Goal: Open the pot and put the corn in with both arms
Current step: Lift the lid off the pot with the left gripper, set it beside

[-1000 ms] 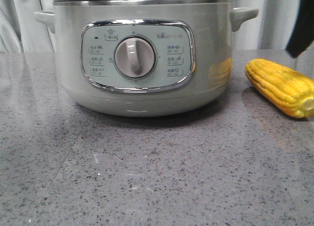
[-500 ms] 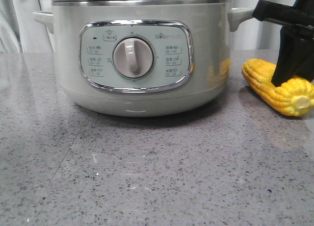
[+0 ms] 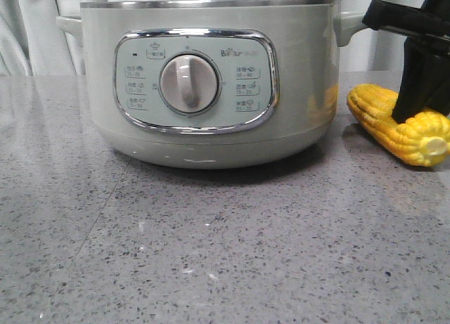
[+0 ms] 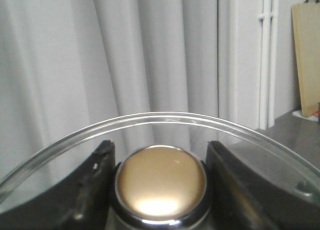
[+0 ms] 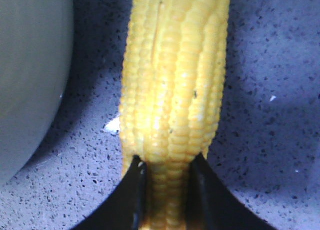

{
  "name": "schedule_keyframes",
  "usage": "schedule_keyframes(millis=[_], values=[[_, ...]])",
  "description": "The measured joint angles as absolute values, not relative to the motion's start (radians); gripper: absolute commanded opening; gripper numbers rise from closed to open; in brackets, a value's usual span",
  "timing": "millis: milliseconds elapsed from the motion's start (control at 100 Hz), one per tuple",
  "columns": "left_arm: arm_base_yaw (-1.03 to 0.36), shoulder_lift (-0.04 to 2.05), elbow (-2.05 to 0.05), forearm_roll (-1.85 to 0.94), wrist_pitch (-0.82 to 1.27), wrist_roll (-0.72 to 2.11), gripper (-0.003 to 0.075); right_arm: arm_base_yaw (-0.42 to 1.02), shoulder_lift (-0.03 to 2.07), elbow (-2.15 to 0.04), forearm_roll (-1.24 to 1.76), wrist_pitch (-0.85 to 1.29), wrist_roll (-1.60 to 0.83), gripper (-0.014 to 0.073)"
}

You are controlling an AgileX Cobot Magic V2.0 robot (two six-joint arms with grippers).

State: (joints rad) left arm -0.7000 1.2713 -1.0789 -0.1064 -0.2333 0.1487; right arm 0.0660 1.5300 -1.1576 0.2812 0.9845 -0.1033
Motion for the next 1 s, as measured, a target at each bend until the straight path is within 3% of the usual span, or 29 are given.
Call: schedule_keyframes(millis=[200, 530, 770, 1000], values=[[-0.639, 1.150, -1.108, -0.106, -0.107, 0.197, -0.0021, 0.052, 1.483, -1.212, 0.225, 1.086, -0.101, -0.0064], [-0.302, 0.999, -1.081, -0.107, 0.147, 0.204, -0.0020, 0.046, 1.354, -1.432, 0.171, 1.242, -0.086, -0.0064], [-0.128, 0.891, -0.900, -0.107, 0.134, 0.206, -0.0020, 0.090, 1.343, -1.628, 0.174, 1.257, -0.074, -0.0064], [-0.113, 0.841, -0.651, -0.140, 0.088, 0.206, -0.0020, 0.242, 1.383, -1.712, 0.224, 1.263, -0.069, -0.0064]])
